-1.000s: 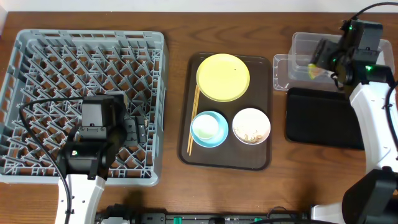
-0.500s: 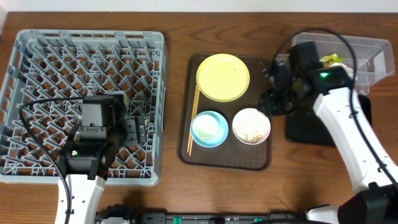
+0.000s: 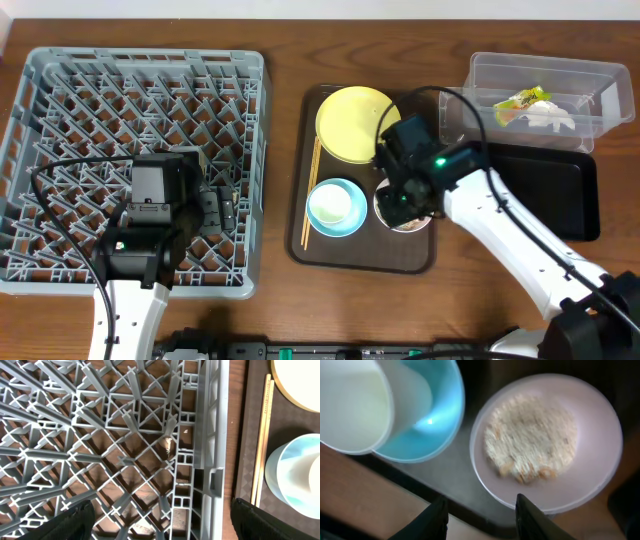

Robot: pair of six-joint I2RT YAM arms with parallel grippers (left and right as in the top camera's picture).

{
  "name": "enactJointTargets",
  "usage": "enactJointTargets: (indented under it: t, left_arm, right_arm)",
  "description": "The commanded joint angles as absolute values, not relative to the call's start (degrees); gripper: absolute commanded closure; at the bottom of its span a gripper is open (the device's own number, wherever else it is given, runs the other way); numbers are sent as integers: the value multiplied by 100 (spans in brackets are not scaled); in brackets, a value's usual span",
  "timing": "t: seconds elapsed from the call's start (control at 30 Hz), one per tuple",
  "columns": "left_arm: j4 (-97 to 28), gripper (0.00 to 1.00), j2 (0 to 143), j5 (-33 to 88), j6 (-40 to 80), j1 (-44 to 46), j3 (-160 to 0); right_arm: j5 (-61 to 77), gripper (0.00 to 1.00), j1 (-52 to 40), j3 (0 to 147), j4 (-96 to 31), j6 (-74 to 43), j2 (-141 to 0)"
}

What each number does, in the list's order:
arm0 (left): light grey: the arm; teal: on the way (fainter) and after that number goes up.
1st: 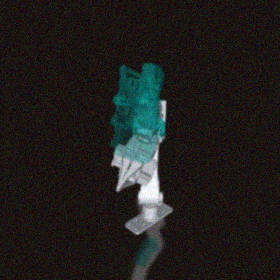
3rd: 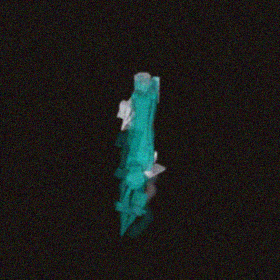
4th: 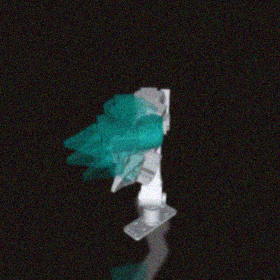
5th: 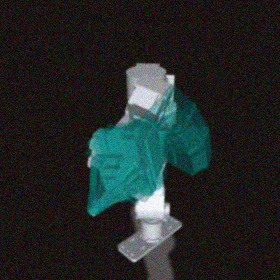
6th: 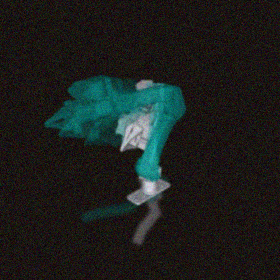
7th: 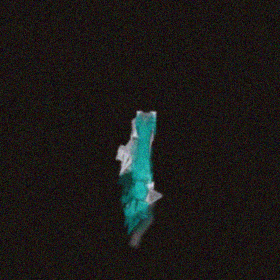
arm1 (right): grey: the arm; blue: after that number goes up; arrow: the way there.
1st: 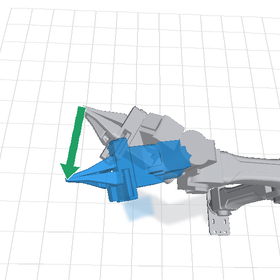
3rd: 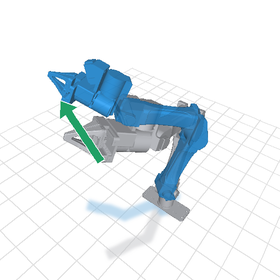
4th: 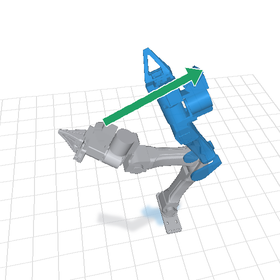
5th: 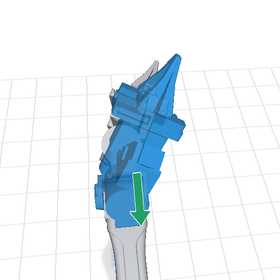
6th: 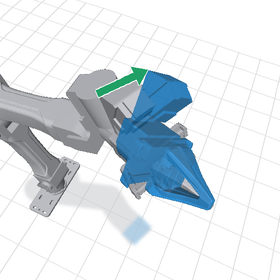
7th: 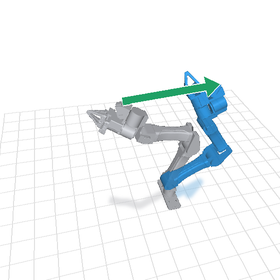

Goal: Sort waste into correct bins and load items into the dishwasher
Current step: 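Lower the right gripper to the white rice bowl and grip its rim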

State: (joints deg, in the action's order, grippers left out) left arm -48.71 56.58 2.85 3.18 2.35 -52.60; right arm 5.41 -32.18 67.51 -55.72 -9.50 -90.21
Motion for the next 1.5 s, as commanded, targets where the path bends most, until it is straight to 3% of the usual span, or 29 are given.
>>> enactJointTargets:
  t: [0.0,0.93,1.03,1.2,1.47]
  left_arm:
    - [-4895,11,5649,301,373,233,-5387]
    - [-4925,11,5649,301,373,233,-5387]
    - [-4925,11,5649,301,370,233,-5387]
    - [-4930,11,5649,301,370,233,-5387]
    - [-4932,11,5649,301,370,233,-5387]
  right_arm:
    - [78,58,-3507,6534,-5330,-1092,-8914]
    - [23,71,-3721,4982,-3527,-1525,-8914]
    - [23,75,-3721,4980,-3570,-1525,-8914]
    - [23,94,-3721,4980,-3601,-1590,-8914]
    - [23,99,-3719,4980,-3599,-1590,-8914]
